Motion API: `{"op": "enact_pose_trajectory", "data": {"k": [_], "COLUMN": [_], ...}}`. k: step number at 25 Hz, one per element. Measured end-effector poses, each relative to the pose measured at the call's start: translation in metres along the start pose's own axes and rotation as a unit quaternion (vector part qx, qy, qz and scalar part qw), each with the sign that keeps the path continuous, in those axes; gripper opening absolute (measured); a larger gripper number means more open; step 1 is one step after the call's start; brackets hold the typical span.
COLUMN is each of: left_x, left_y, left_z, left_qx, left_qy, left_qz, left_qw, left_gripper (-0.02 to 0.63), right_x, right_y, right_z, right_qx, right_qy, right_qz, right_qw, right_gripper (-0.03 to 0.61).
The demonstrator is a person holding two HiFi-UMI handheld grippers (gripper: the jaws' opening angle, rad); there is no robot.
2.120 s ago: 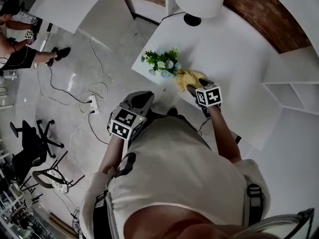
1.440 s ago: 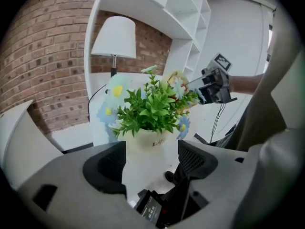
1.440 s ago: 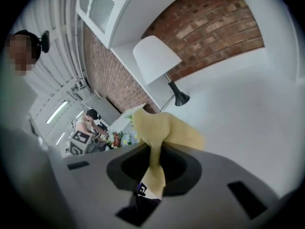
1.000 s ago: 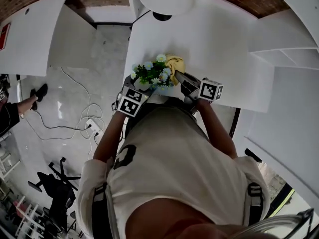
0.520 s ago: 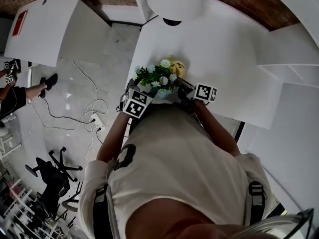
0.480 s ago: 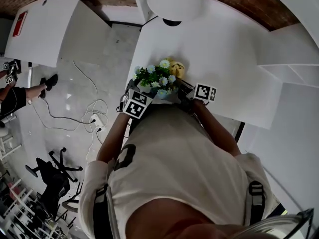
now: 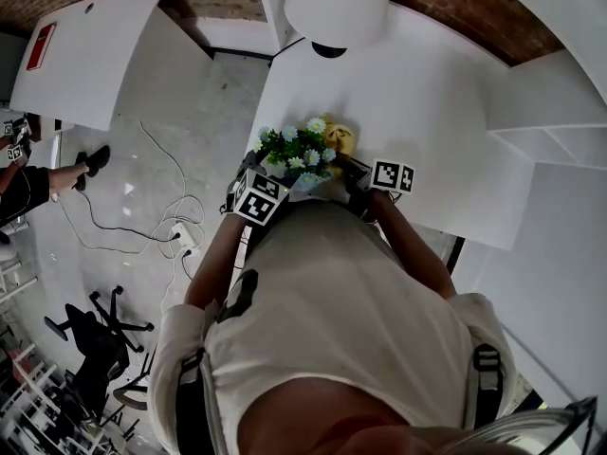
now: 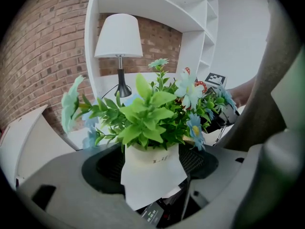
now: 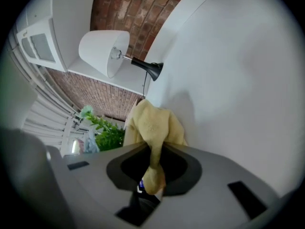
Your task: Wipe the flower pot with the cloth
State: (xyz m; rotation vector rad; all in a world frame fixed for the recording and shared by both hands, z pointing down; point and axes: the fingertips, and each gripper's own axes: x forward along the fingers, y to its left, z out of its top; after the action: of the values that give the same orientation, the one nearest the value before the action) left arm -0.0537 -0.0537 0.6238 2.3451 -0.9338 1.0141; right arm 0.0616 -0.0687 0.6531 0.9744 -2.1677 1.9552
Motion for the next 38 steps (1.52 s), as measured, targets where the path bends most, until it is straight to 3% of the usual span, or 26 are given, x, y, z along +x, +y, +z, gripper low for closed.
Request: {"op": "enact_pose_trajectory", "data": {"k": [5,7,15,21,25,27,31,34,38], "left_x": [0.004,0.005,0.000,-0.004,-0.019,-0.023,-0.006,0.006,0.007], "left_y": [-0.001,-0.002,-0.016,-0.024,-0.013,-0.009,-0.017,-0.020,-0.026], "left_z": [0.003,0.002,-0.004,-0.009,-0.009,-0.013,-0.016,-0.023,-0.019], "left_qx": [0.000,-0.004,0.014,0.018,-0.005,-0.009,0.021,0.018,0.014], "left_qy": [-0.011,-0.016,-0.021,-0.022,-0.037,-0.037,-0.028,-0.022,-0.025], "left_qz": [-0.016,-0.016,-0.013,-0.015,0.000,-0.007,-0.050,-0.052,-0.054], "left_qw": [0.9998,0.9997,0.9996,0.9995,0.9993,0.9992,0.9981,0.9982,0.9981], "left_gripper": [0.345,0.345,0.345,0.345,0.345,0.351,0.356,0.356,0.356], "right_x": [-0.016,-0.014,-0.005,-0.003,-0.008,-0.013,-0.021,-0.023,-0.020], "right_y": [0.048,0.059,0.017,0.001,0.001,0.003,0.023,0.044,0.037], "right_z": [0.013,0.010,-0.020,-0.030,-0.031,-0.029,-0.015,-0.008,-0.011], "right_qx": [-0.002,-0.011,0.075,0.059,0.060,0.062,0.064,0.057,0.035], "right_qy": [-0.023,-0.022,-0.043,-0.035,-0.045,-0.049,-0.064,-0.071,-0.079], "right_qz": [0.066,0.074,0.021,-0.009,-0.006,-0.001,0.031,0.061,0.017], "right_qw": [0.998,0.997,0.996,0.998,0.997,0.997,0.995,0.994,0.996], "right_gripper": [0.066,0.066,0.066,0.065,0.066,0.066,0.066,0.066,0.056]}}
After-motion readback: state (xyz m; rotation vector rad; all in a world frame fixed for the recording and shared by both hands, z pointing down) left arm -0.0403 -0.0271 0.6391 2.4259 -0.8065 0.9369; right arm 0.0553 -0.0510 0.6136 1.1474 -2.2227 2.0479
